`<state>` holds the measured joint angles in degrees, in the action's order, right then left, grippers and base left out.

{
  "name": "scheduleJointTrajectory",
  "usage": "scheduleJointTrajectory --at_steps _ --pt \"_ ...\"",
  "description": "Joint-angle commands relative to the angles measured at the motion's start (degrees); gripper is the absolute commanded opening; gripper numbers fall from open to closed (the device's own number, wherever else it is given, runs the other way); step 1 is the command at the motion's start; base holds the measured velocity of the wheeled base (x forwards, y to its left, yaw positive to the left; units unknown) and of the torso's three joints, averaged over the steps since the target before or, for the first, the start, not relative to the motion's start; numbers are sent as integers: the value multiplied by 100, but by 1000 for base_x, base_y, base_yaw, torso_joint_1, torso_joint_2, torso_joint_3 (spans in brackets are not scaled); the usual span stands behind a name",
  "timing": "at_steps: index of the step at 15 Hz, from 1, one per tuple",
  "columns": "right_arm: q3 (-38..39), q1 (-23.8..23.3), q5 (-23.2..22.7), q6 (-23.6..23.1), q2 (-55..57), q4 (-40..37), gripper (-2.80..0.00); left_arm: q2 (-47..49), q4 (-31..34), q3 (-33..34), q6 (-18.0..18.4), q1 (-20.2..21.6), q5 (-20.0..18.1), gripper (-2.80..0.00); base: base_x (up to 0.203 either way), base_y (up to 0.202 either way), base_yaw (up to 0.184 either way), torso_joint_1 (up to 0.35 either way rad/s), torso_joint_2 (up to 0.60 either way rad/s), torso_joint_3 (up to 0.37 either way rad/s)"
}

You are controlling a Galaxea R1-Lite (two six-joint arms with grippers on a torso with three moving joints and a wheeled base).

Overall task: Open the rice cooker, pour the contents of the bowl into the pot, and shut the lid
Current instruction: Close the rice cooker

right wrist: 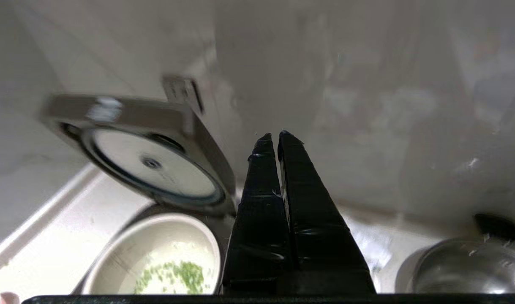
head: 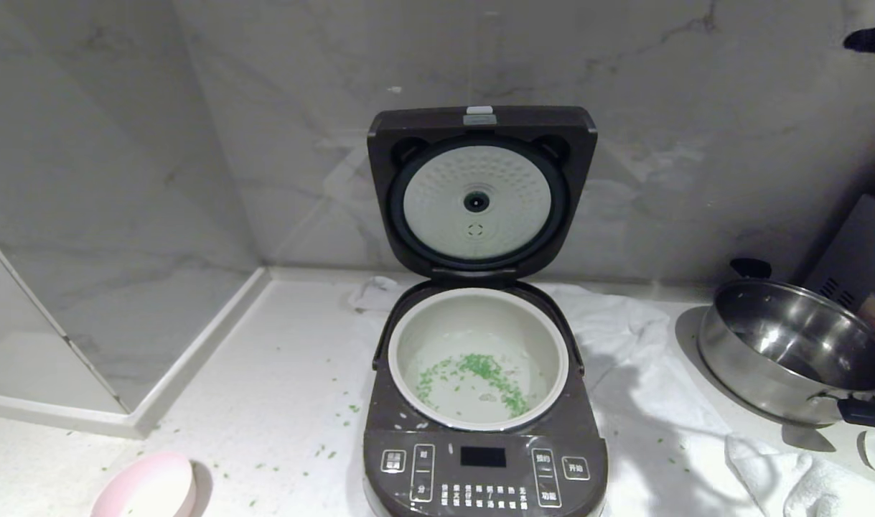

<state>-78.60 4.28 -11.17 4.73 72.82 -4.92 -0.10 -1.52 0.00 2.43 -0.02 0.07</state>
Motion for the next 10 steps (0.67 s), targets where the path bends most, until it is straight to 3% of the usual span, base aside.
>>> scheduleJointTrajectory --at_steps 1,3,8,10 --pt "-489 181 110 -309 714 6 -280 1 -129 79 -257 -12 9 -280 0 0 0 0 0 0" --pt "-961 308 176 -608 1279 79 -280 1 -129 79 -261 2 2 -280 0 0 0 0 0 0" --pt "-2350 1115 174 -472 2472 594 -280 1 -132 79 -255 0 2 -280 0 0 0 0 0 0" --pt "-2658 1235 167 -436 2942 604 -280 1 -138 79 -261 -6 11 -280 0 0 0 0 0 0"
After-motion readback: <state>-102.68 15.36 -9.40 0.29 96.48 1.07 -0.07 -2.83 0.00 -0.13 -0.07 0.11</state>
